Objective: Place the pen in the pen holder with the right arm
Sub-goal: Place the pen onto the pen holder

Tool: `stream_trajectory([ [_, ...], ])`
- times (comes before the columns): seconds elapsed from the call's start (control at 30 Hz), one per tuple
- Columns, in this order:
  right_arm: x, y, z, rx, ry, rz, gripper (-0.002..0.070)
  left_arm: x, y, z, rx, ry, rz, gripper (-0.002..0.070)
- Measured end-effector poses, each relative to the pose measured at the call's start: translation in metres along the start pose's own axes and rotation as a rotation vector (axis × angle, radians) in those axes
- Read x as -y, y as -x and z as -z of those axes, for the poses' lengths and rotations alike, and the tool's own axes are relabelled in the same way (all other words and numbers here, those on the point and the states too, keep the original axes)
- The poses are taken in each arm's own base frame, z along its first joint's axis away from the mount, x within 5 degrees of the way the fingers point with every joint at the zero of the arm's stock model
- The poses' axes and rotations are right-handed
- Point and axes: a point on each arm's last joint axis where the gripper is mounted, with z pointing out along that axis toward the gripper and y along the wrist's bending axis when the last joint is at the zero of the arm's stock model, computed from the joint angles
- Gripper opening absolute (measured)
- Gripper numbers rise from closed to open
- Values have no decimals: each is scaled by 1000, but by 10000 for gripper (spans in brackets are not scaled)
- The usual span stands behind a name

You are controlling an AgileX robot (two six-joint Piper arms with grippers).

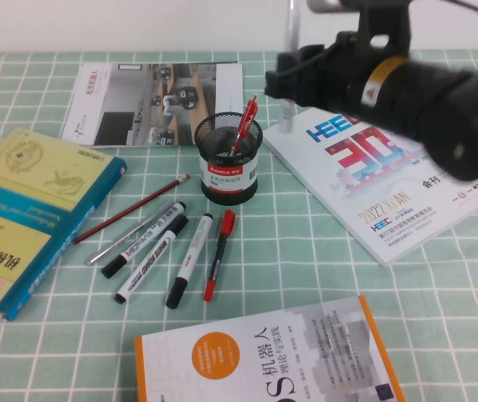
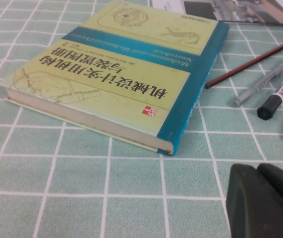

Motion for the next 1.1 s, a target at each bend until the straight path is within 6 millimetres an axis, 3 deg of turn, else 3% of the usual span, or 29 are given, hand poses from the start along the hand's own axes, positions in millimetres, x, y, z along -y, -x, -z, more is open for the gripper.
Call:
stream_trajectory([
  [0.3, -1, -40, -53, 303, 186, 19, 113, 0, 0, 0, 0, 0, 0, -6],
  [0.5, 8, -81, -82, 257, 198, -20, 113, 0, 0, 0, 0, 0, 0, -6],
  [0.67, 12, -101, -93, 220, 193, -38, 113, 0, 0, 0, 0, 0, 0, -6],
  [1.0, 12, -98, -98, 231, 195, -40, 114, 0, 0, 0, 0, 0, 0, -6],
  [1.1, 12, -98, -98, 228, 196, -39, 188, 0, 0, 0, 0, 0, 0, -6],
])
